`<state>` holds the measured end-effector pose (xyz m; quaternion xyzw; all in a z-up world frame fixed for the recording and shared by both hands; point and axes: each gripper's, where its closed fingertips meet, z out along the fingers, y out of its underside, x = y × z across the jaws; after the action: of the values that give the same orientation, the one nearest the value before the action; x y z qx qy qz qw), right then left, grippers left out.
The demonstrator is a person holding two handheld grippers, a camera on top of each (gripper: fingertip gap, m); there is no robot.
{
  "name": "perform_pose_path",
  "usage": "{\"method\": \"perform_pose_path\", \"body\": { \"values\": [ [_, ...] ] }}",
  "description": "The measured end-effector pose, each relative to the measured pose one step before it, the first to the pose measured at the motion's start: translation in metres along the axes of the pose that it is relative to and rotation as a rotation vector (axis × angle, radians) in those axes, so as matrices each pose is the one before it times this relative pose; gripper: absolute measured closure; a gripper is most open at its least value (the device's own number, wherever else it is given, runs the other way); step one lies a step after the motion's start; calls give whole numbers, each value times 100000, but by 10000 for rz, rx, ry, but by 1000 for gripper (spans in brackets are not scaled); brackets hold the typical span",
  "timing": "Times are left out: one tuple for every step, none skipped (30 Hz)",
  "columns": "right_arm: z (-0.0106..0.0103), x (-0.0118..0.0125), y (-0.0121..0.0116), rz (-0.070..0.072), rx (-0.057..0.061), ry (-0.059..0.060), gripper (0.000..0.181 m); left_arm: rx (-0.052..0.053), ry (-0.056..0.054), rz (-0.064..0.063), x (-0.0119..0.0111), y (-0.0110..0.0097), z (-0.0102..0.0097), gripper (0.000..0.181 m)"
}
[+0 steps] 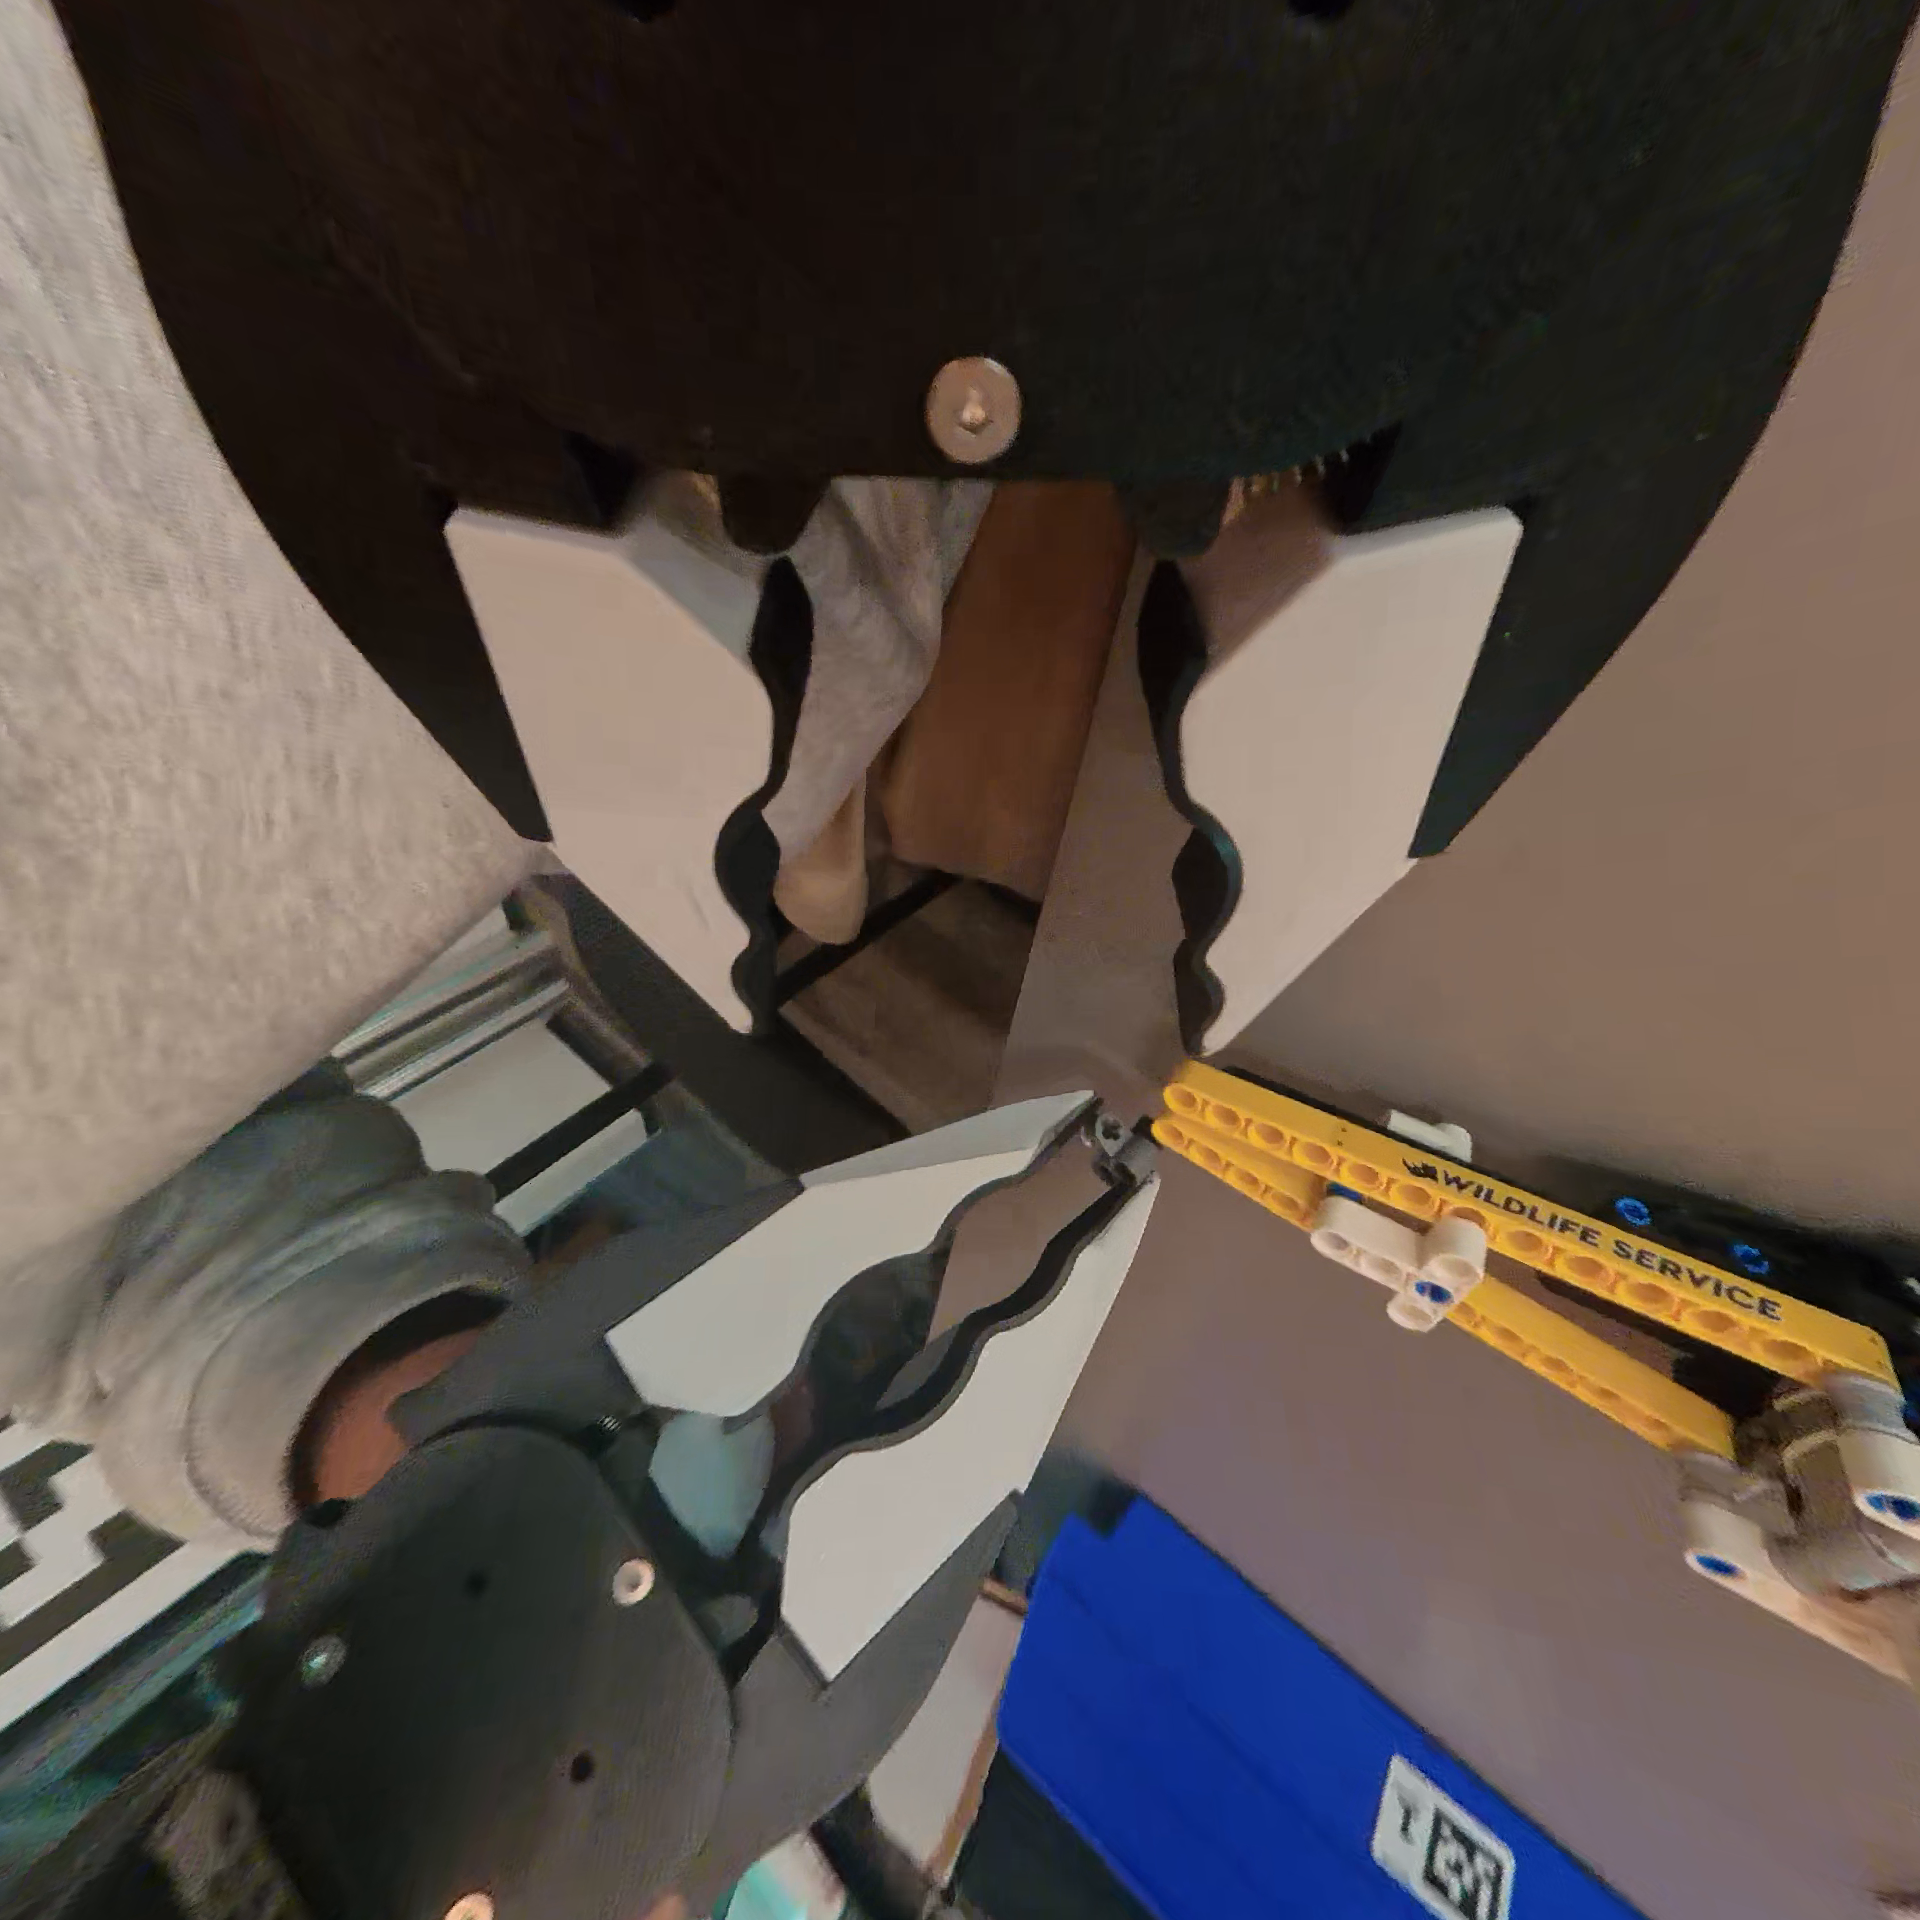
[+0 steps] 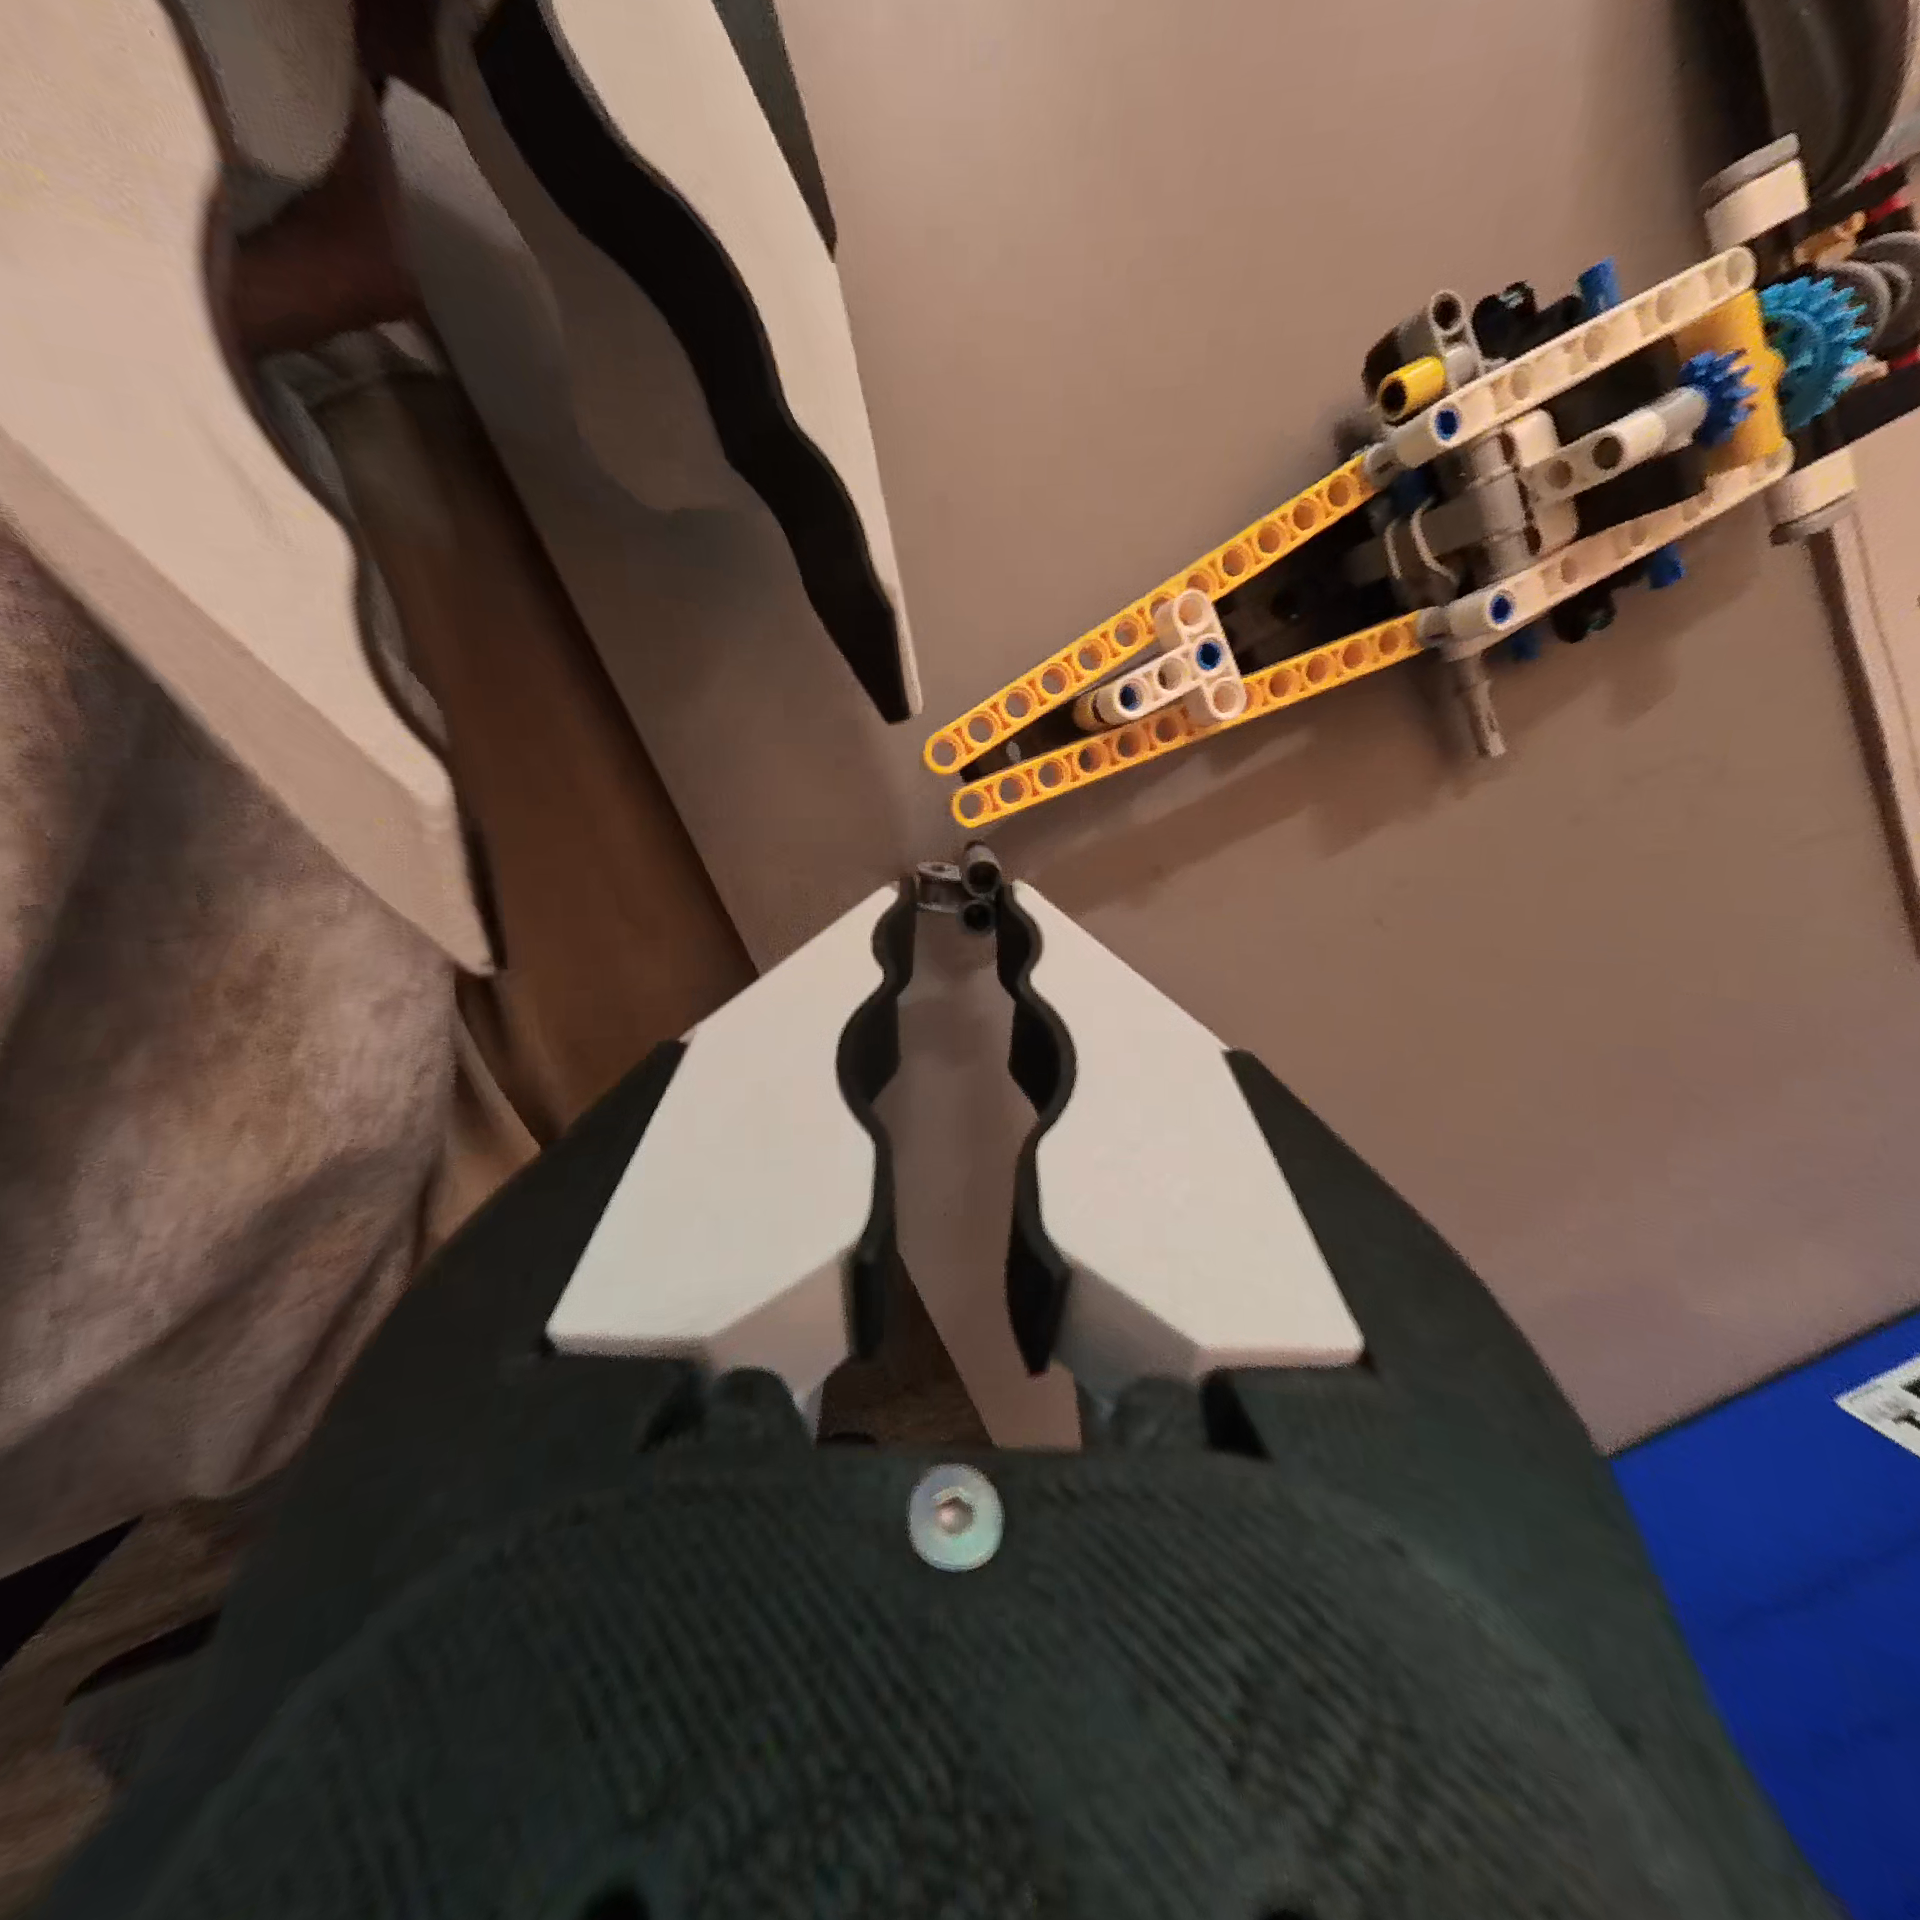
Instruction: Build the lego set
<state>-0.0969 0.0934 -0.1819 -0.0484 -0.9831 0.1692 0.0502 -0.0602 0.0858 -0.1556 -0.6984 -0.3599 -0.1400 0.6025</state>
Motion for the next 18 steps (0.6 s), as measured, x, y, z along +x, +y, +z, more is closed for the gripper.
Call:
{"method": "perform_pose_path", "body": {
  "values": [
    [36, 24, -24, -29, 91, -85, 167, -169, -151, -48, -183, 145, 230, 107],
    [46, -13, 55, -40, 21, -118, 167, -108, -102, -41, -130, 56, 193, 107],
    [47, -12, 41, -64, 4, -126, 167, -34, -78, -43, -78, -56, 143, 107],
    [22, 52, -56, -95, 41, -61, 167, 14, -51, -34, -41, -128, 89, 107],
    [21, 17, -92, -114, 32, -79, 167, 10, -79, -37, -91, -142, 37, 107],
    [31, -28, -102, -109, 9, -107, 167, -32, -62, -19, -71, -84, 26, 107],
    [41, 28, -109, -87, -17, -69, 167, -38, -53, -9, -57, -62, 40, 107],
    [51, 35, -72, -96, -56, -54, 167, -42, -75, -10, -69, -44, 41, 107],
    [53, 24, -19, -116, -93, -43, 167, -57, -49, 5, -21, -3, 64, 107],
    [46, 41, -8, -113, -94, -10, 167, -45, -42, 2, -7, 8, 73, 107],
    [24, 10, -30, -97, -73, -19, 167, -43, -38, -3, 17, -19, 89, 106],
    [10, 6, 5, -84, -79, -16, 167, -78, -47, 11, 4, 23, 69, 105],
    [14, 102, 9, -47, -61, 35, 167, -60, -44, 38, 25, -17, 53, 105],
    [-11, 65, -6, 7, -23, -1, 167, -66, -52, 29, -7, -2, 39, 104],
    [-3, -60, -32, 46, 14, -99, 167, -60, -42, 15, -27, 13, 32, 104],
    [-23, -14, -13, 90, 37, -73, 167, -17, -11, 8, -10, -7, 13, 103],
    [-24, 46, -4, 117, 49, -24, 167, 11, 41, -39, 17, 2, -3, 103],
    [-67, 26, 24, 95, 49, -21, 167, 19, 90, -113, 24, 51, -7, 104]
  ]
}}
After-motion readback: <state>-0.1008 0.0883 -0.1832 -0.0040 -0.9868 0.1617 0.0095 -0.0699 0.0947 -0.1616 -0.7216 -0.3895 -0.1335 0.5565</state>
